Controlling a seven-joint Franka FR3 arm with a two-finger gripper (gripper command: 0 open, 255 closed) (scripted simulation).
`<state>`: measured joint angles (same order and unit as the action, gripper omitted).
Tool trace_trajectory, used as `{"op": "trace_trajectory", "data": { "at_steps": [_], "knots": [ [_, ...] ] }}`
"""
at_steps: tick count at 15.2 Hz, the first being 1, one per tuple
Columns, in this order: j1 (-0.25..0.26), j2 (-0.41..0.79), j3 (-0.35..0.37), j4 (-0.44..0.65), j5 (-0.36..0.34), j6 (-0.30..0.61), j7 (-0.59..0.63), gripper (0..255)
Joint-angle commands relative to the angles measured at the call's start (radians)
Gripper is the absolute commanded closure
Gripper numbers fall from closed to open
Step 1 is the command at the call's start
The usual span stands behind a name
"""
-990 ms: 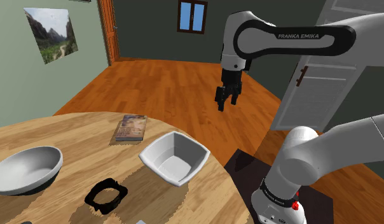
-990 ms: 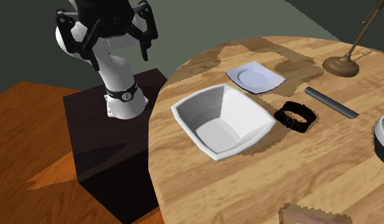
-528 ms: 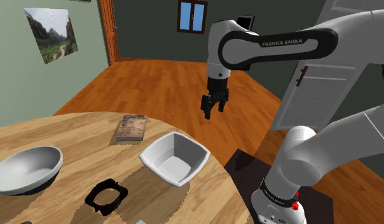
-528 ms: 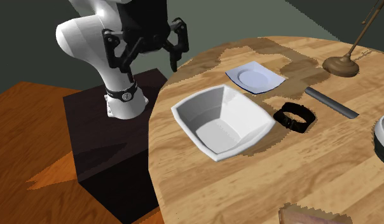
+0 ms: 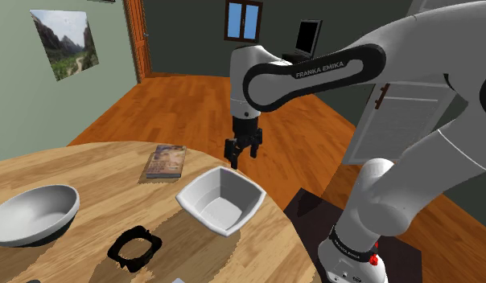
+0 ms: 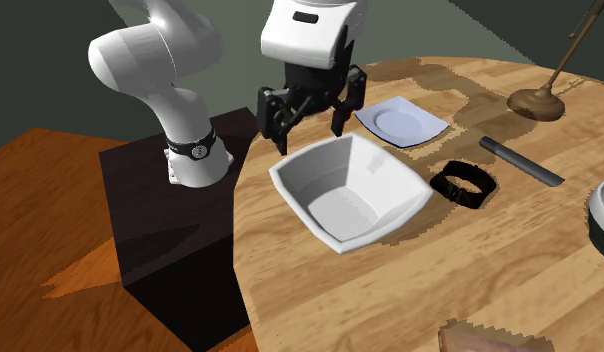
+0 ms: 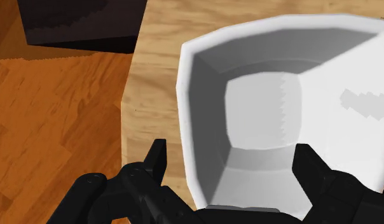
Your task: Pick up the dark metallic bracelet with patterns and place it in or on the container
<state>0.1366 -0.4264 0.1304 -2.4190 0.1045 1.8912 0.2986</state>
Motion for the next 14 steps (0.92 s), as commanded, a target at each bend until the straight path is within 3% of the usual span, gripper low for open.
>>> {"op": "trace_trajectory", "data": {
  "at_steps": [1,7,14],
  "knots": [
    [0.015,0.057,0.026,0.025,0.010,0.035,0.025,0],
    [0.054,0.247,0.101,0.120,0.015,0.138,0.106,0],
    [0.104,0.486,0.167,0.281,-0.032,0.220,0.212,0]
  ]
}}
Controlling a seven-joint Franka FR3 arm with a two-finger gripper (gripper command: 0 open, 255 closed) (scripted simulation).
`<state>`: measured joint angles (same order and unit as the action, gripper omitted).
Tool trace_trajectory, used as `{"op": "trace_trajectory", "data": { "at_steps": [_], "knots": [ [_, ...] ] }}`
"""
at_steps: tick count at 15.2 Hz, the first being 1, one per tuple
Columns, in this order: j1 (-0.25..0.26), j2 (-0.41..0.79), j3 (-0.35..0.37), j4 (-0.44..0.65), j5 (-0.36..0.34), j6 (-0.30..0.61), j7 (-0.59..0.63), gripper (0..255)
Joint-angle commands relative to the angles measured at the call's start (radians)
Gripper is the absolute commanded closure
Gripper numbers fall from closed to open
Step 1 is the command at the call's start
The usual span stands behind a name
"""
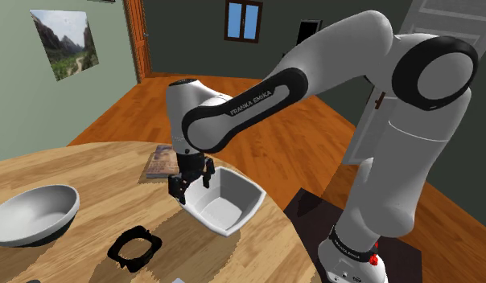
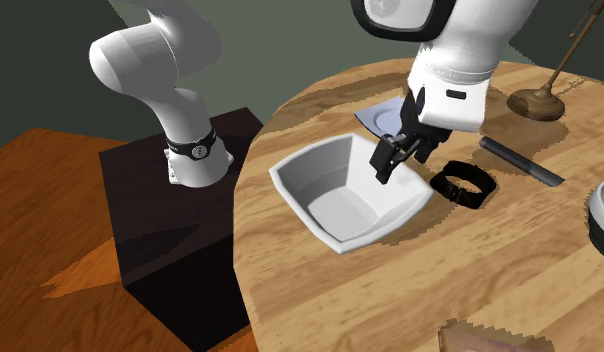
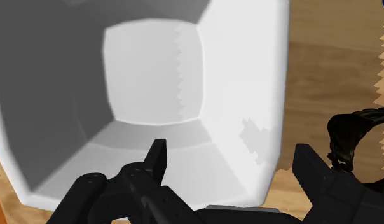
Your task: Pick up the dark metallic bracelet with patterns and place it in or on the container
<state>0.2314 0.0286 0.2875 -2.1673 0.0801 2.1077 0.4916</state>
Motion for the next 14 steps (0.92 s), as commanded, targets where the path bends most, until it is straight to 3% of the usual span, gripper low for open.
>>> {"op": "trace_trajectory", "data": {
  "at_steps": [1,11,14],
  "knots": [
    [0.018,0.067,0.016,0.056,-0.018,0.011,0.034,0],
    [0.139,0.429,0.041,0.399,-0.136,0.025,0.172,0],
    [0.143,0.448,0.041,0.396,-0.143,0.046,0.177,0]
  ]
}}
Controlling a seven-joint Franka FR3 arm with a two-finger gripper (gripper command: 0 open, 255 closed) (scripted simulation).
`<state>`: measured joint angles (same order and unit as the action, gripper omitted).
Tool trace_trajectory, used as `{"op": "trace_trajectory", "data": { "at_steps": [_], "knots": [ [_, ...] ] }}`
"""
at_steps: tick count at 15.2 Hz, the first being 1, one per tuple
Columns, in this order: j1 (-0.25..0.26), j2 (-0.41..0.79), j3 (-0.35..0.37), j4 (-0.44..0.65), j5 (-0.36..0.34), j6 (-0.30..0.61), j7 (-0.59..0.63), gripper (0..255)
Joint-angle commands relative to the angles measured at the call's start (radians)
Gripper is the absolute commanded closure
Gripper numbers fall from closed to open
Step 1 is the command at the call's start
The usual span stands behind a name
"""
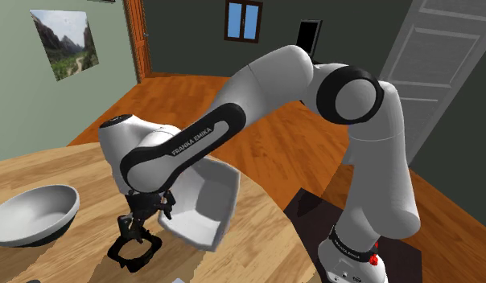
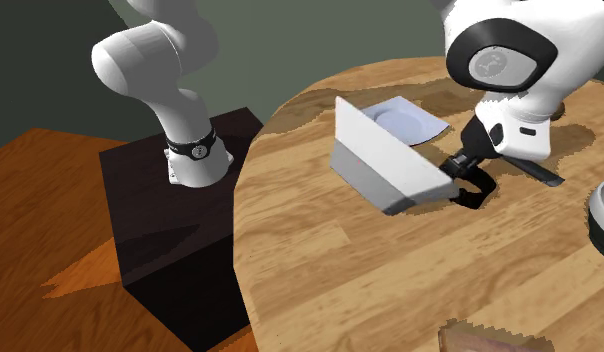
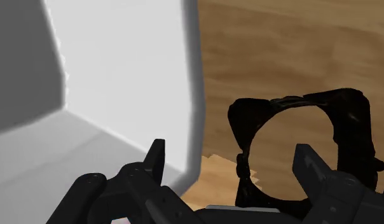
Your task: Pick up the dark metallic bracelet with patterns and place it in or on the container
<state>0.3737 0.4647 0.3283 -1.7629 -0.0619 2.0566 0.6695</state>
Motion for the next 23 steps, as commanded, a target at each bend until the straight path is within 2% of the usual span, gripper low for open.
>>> {"op": "trace_trajectory", "data": {
  "at_steps": [1,5,13,14,23],
  "knots": [
    [0.002,0.018,-0.001,-0.014,-0.004,0.108,0.001,0],
    [0.008,0.049,-0.006,-0.033,-0.014,0.158,0.007,0],
    [0.008,0.049,-0.006,-0.033,-0.014,0.158,0.007,0],
    [0.008,0.049,-0.006,-0.033,-0.014,0.158,0.007,255],
    [0.008,0.049,-0.006,-0.033,-0.014,0.158,0.007,255]
  ]
}}
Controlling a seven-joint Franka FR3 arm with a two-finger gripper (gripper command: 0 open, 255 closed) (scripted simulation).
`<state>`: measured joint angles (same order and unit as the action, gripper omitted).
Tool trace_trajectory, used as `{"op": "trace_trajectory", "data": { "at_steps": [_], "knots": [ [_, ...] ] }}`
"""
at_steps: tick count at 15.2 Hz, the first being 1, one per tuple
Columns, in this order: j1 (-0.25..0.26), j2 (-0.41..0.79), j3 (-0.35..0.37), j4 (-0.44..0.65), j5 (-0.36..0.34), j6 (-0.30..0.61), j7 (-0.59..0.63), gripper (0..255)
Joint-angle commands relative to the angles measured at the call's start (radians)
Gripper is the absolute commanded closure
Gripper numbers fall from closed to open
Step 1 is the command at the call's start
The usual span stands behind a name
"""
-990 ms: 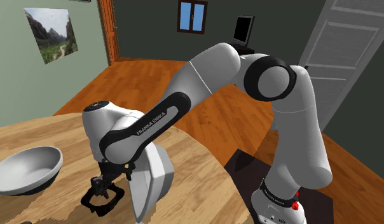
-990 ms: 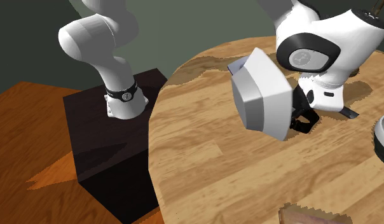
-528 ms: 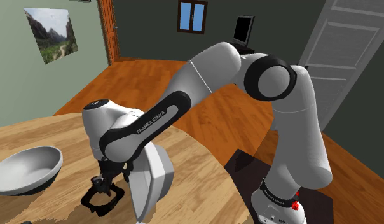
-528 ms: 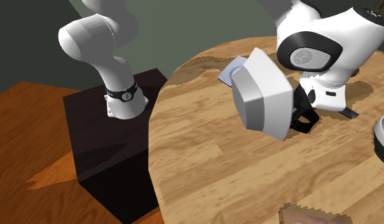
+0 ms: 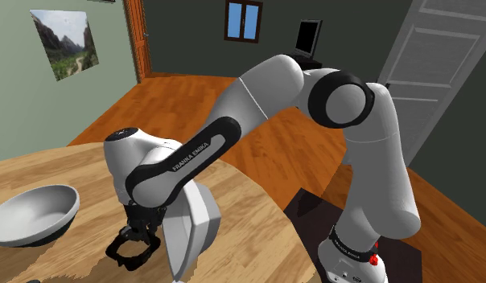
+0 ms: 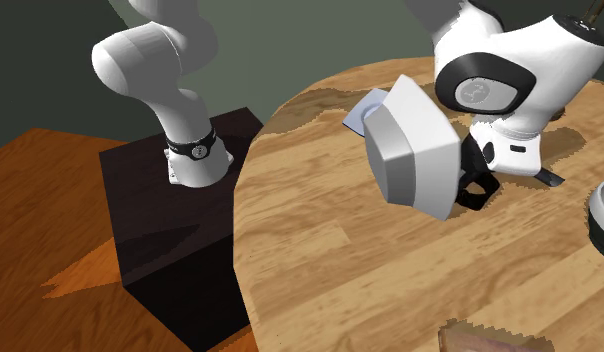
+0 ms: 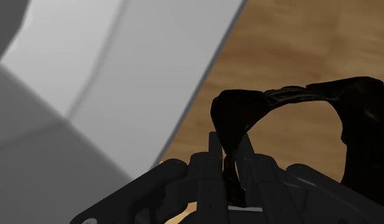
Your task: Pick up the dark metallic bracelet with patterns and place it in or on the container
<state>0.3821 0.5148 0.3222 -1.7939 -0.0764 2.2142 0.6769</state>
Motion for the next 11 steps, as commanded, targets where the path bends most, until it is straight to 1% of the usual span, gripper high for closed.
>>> {"op": "trace_trajectory", "data": {
  "at_steps": [1,11],
  "knots": [
    [-0.002,-0.009,0.002,0.000,0.003,-0.010,-0.001,255],
    [-0.012,-0.082,0.016,0.034,0.026,-0.114,-0.008,255]
  ]
}}
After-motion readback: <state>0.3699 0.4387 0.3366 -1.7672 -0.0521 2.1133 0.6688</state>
